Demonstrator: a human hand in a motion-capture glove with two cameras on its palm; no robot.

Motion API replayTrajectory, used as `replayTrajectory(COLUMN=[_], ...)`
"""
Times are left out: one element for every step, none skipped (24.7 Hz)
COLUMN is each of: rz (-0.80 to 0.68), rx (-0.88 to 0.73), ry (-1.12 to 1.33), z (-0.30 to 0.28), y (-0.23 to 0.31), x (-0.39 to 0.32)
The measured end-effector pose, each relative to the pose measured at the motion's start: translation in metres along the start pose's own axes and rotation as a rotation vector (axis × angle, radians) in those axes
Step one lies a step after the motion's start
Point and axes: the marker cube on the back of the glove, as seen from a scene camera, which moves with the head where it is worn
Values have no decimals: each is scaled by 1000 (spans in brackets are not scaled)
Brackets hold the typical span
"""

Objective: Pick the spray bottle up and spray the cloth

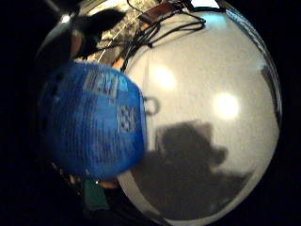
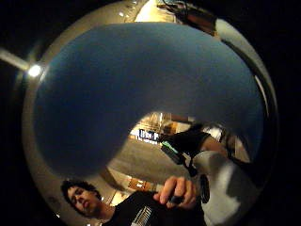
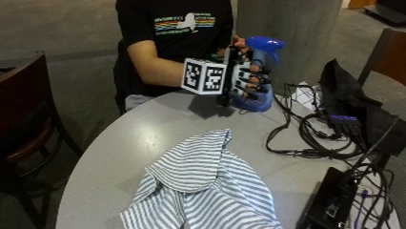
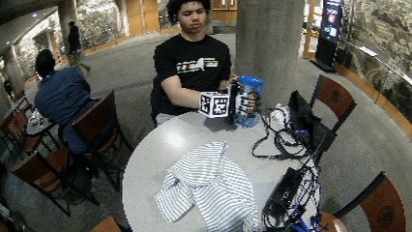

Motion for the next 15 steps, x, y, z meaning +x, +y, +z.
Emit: replayTrajectory(rz=[6, 15, 26, 35, 33, 14, -19, -49, -60, -45, -17, 5, 12, 6, 0], rx=[13, 43, 89, 144, 207, 275, 342, 396, 425, 430, 422, 413, 410, 413, 417], ry=[42, 90, 144, 198, 253, 310, 368, 426, 481, 531, 579, 627, 672, 708, 729], z=[-14, -30, -48, -66, -85, -103, -119, -134, -146, -155, -162, -168, -174, -178, -180], y=[10, 21, 33, 44, 54, 64, 75, 86, 100, 117, 134, 151, 163, 172, 176], x=[4, 10, 15, 21, 27, 34, 41, 48, 54, 58, 62, 66, 69, 72, 74])
